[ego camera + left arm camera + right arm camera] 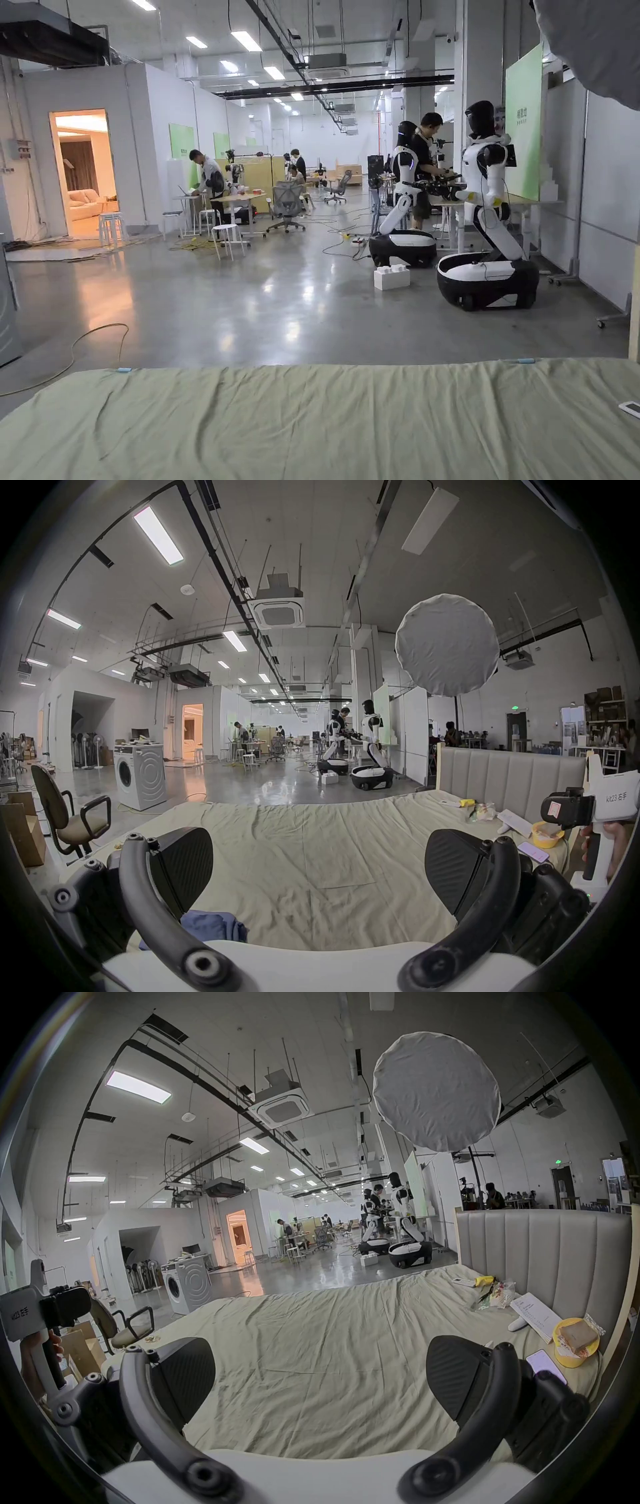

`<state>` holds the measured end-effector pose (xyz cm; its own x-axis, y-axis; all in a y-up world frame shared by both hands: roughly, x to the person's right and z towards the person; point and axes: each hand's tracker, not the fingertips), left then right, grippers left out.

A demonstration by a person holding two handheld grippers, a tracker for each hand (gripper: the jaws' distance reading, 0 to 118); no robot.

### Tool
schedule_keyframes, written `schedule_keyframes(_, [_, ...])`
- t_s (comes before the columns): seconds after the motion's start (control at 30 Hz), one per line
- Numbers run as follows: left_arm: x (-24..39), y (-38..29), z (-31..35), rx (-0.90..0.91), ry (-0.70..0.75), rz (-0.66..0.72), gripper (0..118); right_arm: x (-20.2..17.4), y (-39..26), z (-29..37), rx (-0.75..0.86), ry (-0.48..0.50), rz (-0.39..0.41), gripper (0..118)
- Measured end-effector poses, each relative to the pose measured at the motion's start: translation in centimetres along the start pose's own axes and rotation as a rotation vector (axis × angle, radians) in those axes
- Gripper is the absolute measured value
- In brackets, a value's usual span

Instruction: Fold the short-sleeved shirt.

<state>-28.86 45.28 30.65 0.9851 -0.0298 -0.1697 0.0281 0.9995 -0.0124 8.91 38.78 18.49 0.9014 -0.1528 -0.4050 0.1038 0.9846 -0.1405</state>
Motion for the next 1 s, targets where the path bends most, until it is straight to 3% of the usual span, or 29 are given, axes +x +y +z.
schedule_keyframes(0.2, [-0.3,0.0,0.3,-0.016,0.008,-0.023,118,-0.2,-0.2,-0.3,-0.05,-0.031,0.014,118])
schedule_keyframes(0.3, [-0.5,0.1,0.3,-0.015,0.005,-0.013,118,-0.2,0.1,-0.5,-0.065,-0.017,-0.039,118])
schedule_keyframes(0.43, [-0.5,0.7,0.2,-0.028,-0.006,0.018,118,-0.6,1.0,-0.9,-0.094,-0.097,-0.118,118])
schedule_keyframes(0.8, [-0.4,0.9,0.1,-0.037,-0.052,0.063,118,-2.8,2.0,-1.0,-0.137,-0.114,-0.033,118])
schedule_keyframes(1.0, [-0.4,0.3,-0.1,-0.065,-0.05,0.065,118,-2.8,2.2,-1.2,-0.222,-0.165,-0.128,118])
